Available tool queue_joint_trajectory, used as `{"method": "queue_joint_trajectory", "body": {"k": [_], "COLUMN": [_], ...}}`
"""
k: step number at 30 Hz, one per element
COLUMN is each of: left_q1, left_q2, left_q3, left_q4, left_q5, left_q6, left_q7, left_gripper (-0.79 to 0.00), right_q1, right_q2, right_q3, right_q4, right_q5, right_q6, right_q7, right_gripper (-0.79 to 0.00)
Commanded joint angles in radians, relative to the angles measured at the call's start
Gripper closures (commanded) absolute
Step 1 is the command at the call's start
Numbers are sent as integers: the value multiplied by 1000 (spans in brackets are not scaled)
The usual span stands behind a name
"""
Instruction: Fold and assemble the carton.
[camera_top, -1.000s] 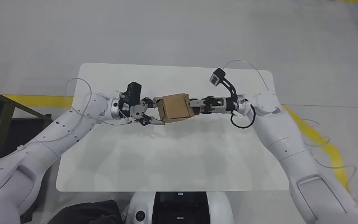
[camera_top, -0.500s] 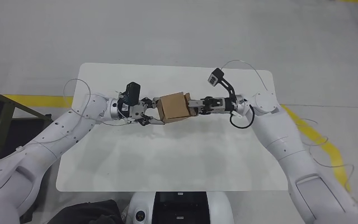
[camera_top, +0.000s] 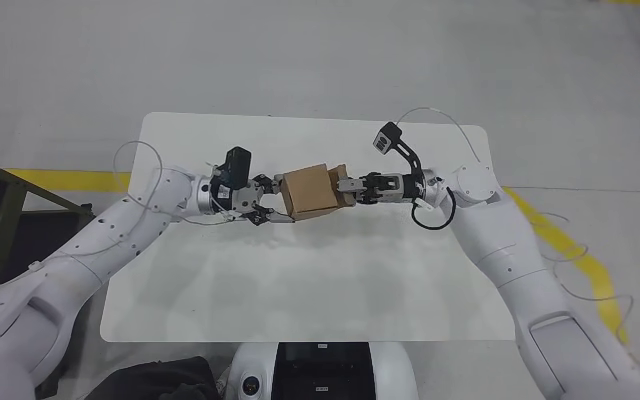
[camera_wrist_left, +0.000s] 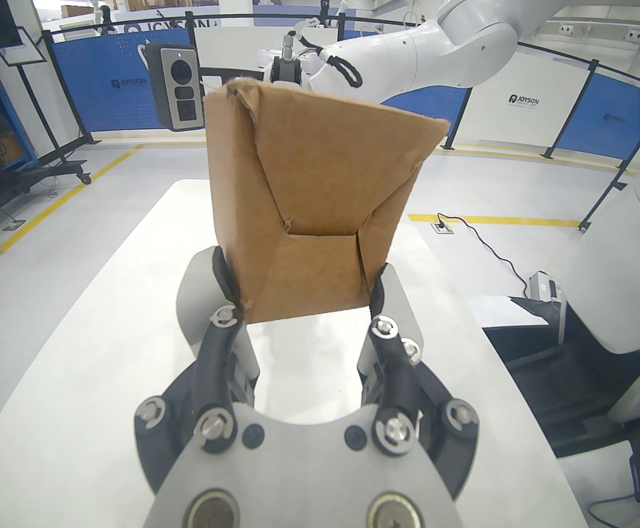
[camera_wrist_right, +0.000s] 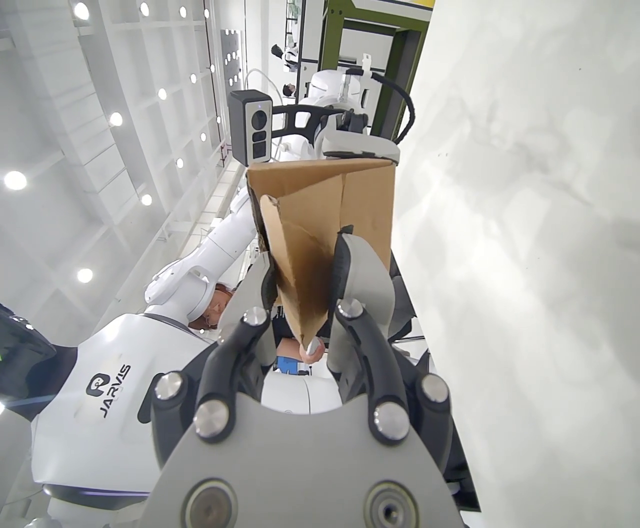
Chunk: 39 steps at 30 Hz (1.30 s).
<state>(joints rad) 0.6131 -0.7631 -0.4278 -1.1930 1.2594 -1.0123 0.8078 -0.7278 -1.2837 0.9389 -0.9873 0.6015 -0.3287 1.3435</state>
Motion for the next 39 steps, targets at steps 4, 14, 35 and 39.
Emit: {"method": "queue_joint_trajectory", "body": {"k": [4,14,35,39], "left_q1": [3,4,-7,-11], "left_q2": [2,4,-14,-18], "left_q3": [-3,-2,10,16], "left_q4": [-2,-7,29,34], "left_q5": [-1,12,36,40], "left_q6": [0,0,0,0], "left_q7": [0,0,0,0], "left_gripper": [0,0,0,0], "right_q1": [2,8,-43,-53], "right_q2": [-3,-3,20,24], "right_q3": [-1,5,51,59], "right_q4": [6,-9,-119,-139], "right_q5": [2,-26,-108,-118], "right_q6": [-1,6,50,60], "right_q7": [-1,-25,-86,-90], "right_gripper": [-188,-185,-206,-185]}}
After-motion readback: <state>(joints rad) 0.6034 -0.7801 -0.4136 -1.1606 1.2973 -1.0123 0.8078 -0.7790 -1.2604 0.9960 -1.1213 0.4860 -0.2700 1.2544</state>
